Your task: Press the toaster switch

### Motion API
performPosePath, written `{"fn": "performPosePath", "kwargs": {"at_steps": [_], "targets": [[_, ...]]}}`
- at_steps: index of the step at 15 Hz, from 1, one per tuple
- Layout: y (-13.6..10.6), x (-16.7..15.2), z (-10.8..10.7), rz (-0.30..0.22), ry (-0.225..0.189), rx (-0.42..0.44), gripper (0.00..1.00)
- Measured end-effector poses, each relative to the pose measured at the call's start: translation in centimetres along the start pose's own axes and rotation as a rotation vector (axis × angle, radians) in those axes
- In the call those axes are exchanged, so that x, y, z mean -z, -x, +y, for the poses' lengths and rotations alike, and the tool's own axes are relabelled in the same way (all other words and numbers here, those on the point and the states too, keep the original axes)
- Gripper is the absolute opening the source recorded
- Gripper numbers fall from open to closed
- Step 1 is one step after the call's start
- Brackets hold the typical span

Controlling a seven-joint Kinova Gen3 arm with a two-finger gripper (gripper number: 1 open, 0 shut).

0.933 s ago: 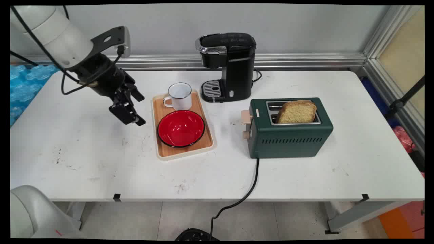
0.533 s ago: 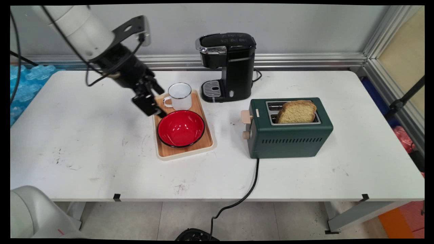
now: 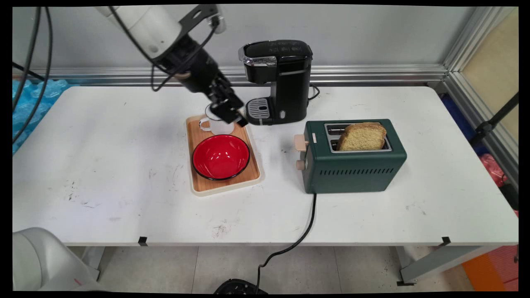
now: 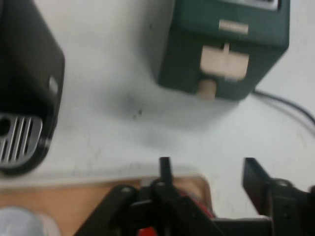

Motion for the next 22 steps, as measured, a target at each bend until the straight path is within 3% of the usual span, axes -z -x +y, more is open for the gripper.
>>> {"fn": "performPosePath", "kwargs": {"at_steps": [10, 22], "targets": [[-3.0, -4.7, 0.3, 0.129, 0.074, 0.000, 0.00], [-3.1, -11.0, 0.3, 0.164, 0.117, -0.025, 0.00]]}}
